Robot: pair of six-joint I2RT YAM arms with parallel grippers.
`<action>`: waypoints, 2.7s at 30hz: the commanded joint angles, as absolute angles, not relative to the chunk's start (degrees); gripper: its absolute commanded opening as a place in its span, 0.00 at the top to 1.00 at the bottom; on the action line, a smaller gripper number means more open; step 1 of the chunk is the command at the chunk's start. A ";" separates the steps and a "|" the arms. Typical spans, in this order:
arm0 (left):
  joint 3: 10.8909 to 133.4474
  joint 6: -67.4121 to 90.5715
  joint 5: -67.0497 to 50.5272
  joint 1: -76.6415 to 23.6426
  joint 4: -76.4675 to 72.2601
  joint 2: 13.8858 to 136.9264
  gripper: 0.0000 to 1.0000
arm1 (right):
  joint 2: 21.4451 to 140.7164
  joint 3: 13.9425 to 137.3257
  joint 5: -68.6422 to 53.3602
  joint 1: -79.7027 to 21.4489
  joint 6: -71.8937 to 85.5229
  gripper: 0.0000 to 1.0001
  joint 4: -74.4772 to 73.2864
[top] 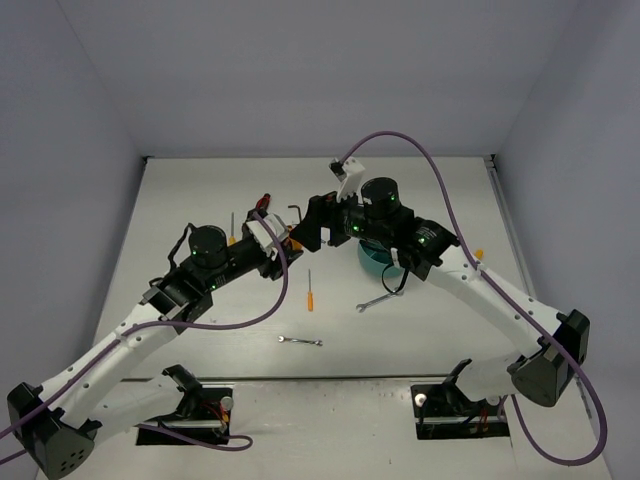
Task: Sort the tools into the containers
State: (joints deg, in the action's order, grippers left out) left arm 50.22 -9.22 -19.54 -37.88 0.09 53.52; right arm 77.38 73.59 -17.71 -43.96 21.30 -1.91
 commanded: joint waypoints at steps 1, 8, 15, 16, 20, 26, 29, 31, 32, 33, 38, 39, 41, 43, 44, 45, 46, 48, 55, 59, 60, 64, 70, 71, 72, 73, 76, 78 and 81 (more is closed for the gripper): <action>51.01 -11.34 -21.30 -38.25 -6.85 53.16 0.59 | 78.31 76.01 -18.69 -44.51 21.92 0.26 2.20; 51.25 -12.03 -21.36 -39.10 -7.28 54.72 0.59 | 79.37 75.86 -20.30 -44.99 21.90 0.37 2.37; 51.73 -12.55 -21.34 -39.45 -7.65 55.99 0.58 | 80.12 75.52 -20.62 -45.35 22.41 0.62 2.44; 51.83 -12.63 -21.36 -39.46 -7.65 56.13 0.58 | 80.28 75.44 -20.71 -45.41 22.47 0.66 2.46; 52.12 -12.87 -21.31 -39.60 -7.65 56.69 0.58 | 80.55 75.10 -20.74 -45.70 22.72 0.74 2.33; 52.31 -13.47 -21.01 -39.73 -7.65 56.95 0.58 | 80.71 74.52 -21.30 -45.81 22.95 0.69 2.30; 52.30 -13.71 -20.83 -39.81 -7.65 57.04 0.58 | 80.86 74.44 -21.62 -45.97 22.94 0.61 2.37; 52.37 -13.89 -20.82 -39.73 -7.66 56.95 0.58 | 80.96 74.43 -22.08 -45.97 22.94 0.60 2.36; 52.29 -13.97 -20.74 -39.73 -7.73 56.94 0.58 | 81.04 74.35 -22.24 -45.97 22.93 0.60 2.29; 52.25 -13.93 -20.70 -39.73 -7.69 56.81 0.58 | 81.08 74.26 -22.33 -45.97 22.84 0.61 2.33; 52.26 -14.17 -20.51 -39.73 -7.65 56.19 0.58 | 81.36 73.68 -22.50 -46.20 23.06 0.69 2.29; 52.29 -14.24 -20.53 -39.73 -7.65 56.16 0.58 | 81.39 73.55 -22.50 -46.23 23.03 0.69 2.29; 52.35 -14.47 -20.51 -39.73 -7.65 55.98 0.58 | 81.39 73.06 -22.20 -46.29 22.97 0.78 2.29; 52.40 -14.59 -20.59 -39.73 -7.63 56.07 0.58 | 81.28 72.67 -21.65 -46.32 22.83 0.89 2.26; 52.49 -14.60 -20.64 -39.74 -7.56 56.07 0.58 | 81.14 72.57 -21.25 -46.32 22.70 0.97 2.20; 52.55 -14.67 -20.58 -39.81 -7.56 56.07 0.58 | 80.82 72.44 -20.43 -46.32 22.45 1.00 2.20; 52.51 -14.53 -20.52 -39.76 -7.56 56.07 0.56 | 80.53 72.47 -19.77 -46.27 22.17 1.00 2.15; 52.34 -14.25 -20.18 -39.73 -7.56 55.90 0.47 | 79.54 72.60 -18.11 -46.14 21.41 1.00 2.09; 51.79 -9.66 -12.63 -39.73 -5.92 53.92 0.14 | 76.35 73.48 -9.06 -44.01 17.58 1.00 0.73; 54.53 -5.28 -4.34 -39.64 -0.25 53.36 0.13 | 74.67 73.28 -4.32 -38.70 15.51 1.00 0.10; 55.69 -4.29 -1.86 -39.63 2.44 53.47 0.13 | 74.24 73.08 -3.46 -37.13 15.09 1.00 -1.18; 61.15 0.28 8.86 -39.44 14.82 54.88 0.13 | 71.20 71.81 3.67 -29.28 12.58 1.00 -2.20; 66.44 10.59 16.99 -33.39 31.02 57.75 0.13 | 72.28 70.44 11.83 -19.88 9.07 1.00 -2.91; 65.92 11.70 14.71 -29.52 31.82 57.88 0.13 | 72.95 70.12 12.15 -18.45 9.05 1.00 -2.95; 65.18 12.64 12.37 -25.79 32.33 57.87 0.13 | 73.77 69.77 12.34 -17.09 9.07 1.00 -3.00; 64.12 13.55 10.02 -23.27 32.34 57.72 0.13 | 74.83 69.40 12.19 -15.91 9.12 1.00 -3.06; 61.04 14.85 6.51 -18.56 31.99 57.19 0.13 | 76.46 67.85 11.67 -14.16 10.28 1.00 -3.34; 58.63 14.24 6.66 -17.40 31.23 56.82 0.13 | 77.23 66.26 11.37 -13.90 11.64 1.00 -3.49; 56.80 13.52 5.86 -16.59 30.16 56.24 0.13 | 78.24 63.02 10.55 -13.97 13.06 1.00 -3.43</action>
State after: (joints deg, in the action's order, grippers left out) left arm 57.40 12.28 8.53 -17.44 31.40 57.47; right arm 77.20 65.37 9.91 -13.77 11.10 -5.58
